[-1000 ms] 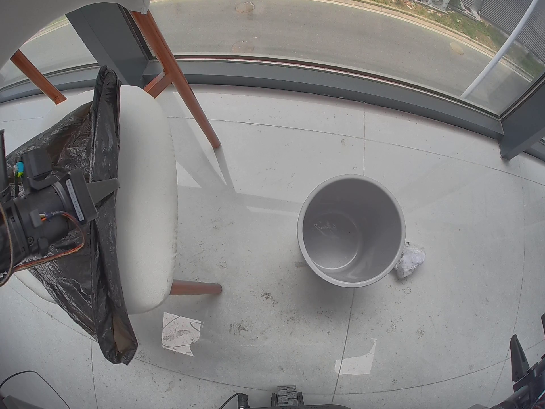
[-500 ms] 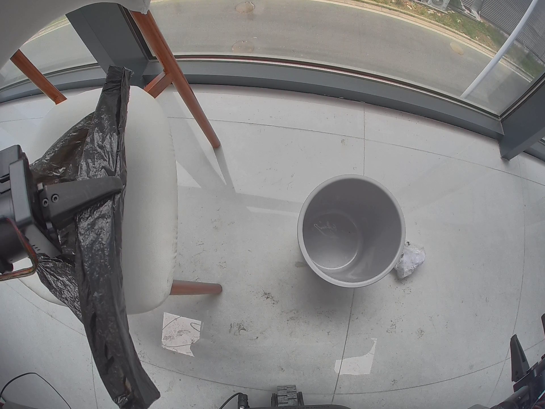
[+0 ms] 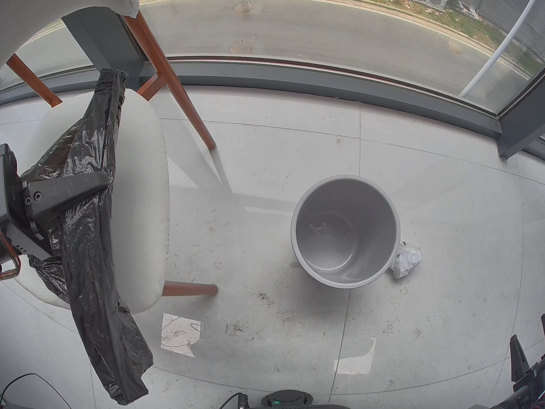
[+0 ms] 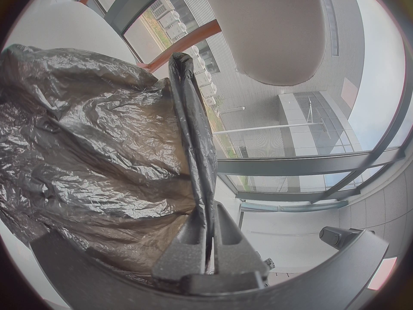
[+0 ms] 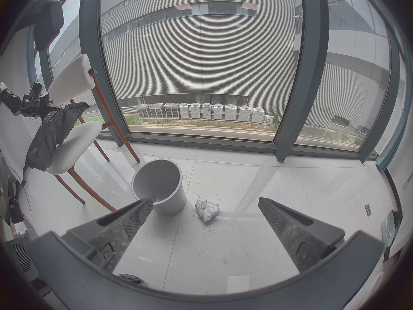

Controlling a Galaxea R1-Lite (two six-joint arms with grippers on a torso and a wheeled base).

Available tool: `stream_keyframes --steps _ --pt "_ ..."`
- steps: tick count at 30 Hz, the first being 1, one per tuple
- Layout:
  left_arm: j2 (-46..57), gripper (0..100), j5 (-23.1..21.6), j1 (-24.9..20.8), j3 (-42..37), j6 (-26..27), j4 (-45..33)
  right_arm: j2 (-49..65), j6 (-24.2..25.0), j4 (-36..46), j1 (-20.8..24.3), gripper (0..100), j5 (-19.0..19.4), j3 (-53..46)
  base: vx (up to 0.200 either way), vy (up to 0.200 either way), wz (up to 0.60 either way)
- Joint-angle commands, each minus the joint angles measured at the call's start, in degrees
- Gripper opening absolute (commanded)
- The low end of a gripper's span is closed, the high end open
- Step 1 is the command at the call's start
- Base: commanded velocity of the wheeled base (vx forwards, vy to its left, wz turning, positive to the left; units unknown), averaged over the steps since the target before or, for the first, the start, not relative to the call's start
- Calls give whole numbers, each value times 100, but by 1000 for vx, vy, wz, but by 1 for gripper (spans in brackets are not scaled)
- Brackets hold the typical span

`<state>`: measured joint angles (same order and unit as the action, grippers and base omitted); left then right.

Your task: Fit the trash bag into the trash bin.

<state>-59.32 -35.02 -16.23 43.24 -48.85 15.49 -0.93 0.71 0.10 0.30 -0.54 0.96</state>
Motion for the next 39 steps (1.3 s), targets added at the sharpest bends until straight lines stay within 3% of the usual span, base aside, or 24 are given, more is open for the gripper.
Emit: stream_keyframes --steps 1,17,26,39 --pt "26 0 -22 -12 18 -2 6 49 0 -1 5 100 1 -96 0 -200 0" --pt "26 0 -207 -12 79 33 33 49 0 -1 5 100 1 -88 0 -200 0" --pt "-1 0 -215 -3 79 -11 498 49 0 -1 5 100 1 -96 0 -200 0" --pt "-185 0 -725 5 71 -28 912 49 0 -1 5 100 1 -96 0 0 0"
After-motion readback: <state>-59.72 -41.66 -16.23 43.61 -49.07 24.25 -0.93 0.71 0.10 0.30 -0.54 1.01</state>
